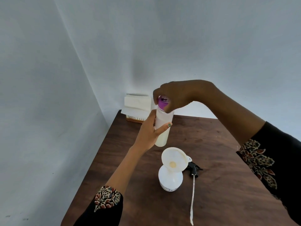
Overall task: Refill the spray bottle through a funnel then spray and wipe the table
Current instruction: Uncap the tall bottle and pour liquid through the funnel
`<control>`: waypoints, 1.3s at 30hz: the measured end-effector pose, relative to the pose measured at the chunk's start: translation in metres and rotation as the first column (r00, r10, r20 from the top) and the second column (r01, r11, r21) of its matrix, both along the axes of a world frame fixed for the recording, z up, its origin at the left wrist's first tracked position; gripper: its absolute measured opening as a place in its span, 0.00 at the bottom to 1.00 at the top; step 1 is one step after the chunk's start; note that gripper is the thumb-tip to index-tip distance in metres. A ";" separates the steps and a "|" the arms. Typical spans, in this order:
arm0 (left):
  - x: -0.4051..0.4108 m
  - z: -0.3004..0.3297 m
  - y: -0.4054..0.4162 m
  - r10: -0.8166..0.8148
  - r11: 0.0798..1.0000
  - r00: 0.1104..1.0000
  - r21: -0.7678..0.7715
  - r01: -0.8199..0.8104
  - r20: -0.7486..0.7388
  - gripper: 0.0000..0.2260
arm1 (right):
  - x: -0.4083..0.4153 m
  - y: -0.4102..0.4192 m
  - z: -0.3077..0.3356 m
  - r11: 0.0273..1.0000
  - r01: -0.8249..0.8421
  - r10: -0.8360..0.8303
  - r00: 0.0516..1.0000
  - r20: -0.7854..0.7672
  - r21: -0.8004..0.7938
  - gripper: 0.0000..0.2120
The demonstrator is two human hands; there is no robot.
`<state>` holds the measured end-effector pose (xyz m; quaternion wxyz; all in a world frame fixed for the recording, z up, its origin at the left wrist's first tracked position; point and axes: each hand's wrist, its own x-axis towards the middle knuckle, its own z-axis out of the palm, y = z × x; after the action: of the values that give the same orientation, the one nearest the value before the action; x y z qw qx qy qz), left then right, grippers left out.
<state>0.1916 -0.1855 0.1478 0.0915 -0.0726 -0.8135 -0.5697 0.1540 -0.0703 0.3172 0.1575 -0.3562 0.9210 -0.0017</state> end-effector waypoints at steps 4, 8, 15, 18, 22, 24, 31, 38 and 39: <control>-0.001 -0.001 -0.002 -0.006 1.000 1.000 0.023 0.006 0.005 0.21 | 0.000 -0.001 0.003 0.999 0.042 -0.043 0.997 -0.063 -0.015 0.28; -0.005 -0.004 0.000 -0.020 1.000 1.000 0.009 0.020 0.007 0.21 | -0.001 -0.003 -0.003 0.987 0.154 -0.147 0.978 -0.148 0.036 0.23; -0.007 -0.006 0.002 -0.027 0.999 1.000 0.025 0.027 0.009 0.21 | -0.001 -0.001 -0.002 0.992 0.125 -0.126 0.989 -0.072 -0.018 0.29; -0.009 -0.006 0.003 -0.033 0.999 0.999 0.003 0.032 0.013 0.22 | -0.004 -0.001 -0.009 0.982 0.185 -0.186 0.981 -0.047 -0.024 0.20; -0.009 -0.009 0.002 -0.028 1.000 0.999 -0.009 0.028 0.026 0.20 | -0.006 0.005 -0.005 1.000 0.018 -0.018 0.998 0.057 0.007 0.22; -0.009 -0.010 0.002 -0.035 0.999 0.999 0.012 0.035 0.031 0.21 | -0.005 0.004 -0.009 0.997 0.075 -0.075 0.997 -0.026 0.006 0.28; -0.009 -0.009 0.003 -0.045 0.999 0.998 -0.013 0.045 0.046 0.20 | -0.007 0.003 -0.019 0.997 0.073 -0.074 0.997 -0.017 -0.026 0.15; -0.009 -0.011 0.000 -0.048 0.999 0.997 0.016 0.047 0.055 0.24 | -0.009 0.005 -0.029 0.984 0.141 -0.153 0.982 -0.109 -0.110 0.22; -0.008 -0.011 0.001 -0.048 0.999 0.997 0.007 0.048 0.055 0.23 | -0.008 0.006 -0.029 0.986 0.115 -0.129 0.985 -0.112 -0.123 0.20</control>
<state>0.1831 -0.1847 0.1370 0.0554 -0.0762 -0.8122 -0.5758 0.1456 -0.0640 0.2882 0.0808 -0.3068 0.9473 -0.0436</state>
